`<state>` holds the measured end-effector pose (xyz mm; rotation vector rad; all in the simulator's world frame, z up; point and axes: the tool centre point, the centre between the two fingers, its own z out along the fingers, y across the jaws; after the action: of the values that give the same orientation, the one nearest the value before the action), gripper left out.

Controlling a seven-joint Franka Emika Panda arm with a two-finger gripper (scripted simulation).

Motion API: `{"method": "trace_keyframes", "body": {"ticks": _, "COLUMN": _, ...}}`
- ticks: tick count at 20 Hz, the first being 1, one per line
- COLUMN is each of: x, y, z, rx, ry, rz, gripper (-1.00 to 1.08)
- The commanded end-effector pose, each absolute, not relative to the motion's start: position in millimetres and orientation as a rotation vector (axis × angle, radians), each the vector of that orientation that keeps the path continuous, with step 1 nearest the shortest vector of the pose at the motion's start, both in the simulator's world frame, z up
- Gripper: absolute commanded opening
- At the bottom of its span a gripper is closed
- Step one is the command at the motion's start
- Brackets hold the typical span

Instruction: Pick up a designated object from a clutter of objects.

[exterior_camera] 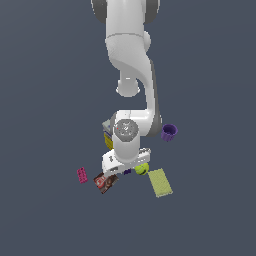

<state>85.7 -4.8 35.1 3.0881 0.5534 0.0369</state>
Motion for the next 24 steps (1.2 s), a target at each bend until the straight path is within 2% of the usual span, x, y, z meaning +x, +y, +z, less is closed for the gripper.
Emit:
{"method": "trace_keyframes", "body": {"ticks": 1, "x": 84.5, "y": -3.3, "z": 37.6, "rx": 3.088, "ry": 0.554, "rz": 0.038, "gripper": -1.0}}
{"method": "trace_keyframes", "body": {"ticks": 12, "x": 60.0, "y": 21.4, "z": 76.8, "rx": 3.088, "ry": 0.554, "rz": 0.033, "gripper": -1.0}}
{"method": "trace_keyframes", "body": {"ticks": 24, "x": 5.8, "y": 77.1, "z": 167.1, "rx": 3.088, "ry": 0.554, "rz": 0.024, "gripper": -1.0}}
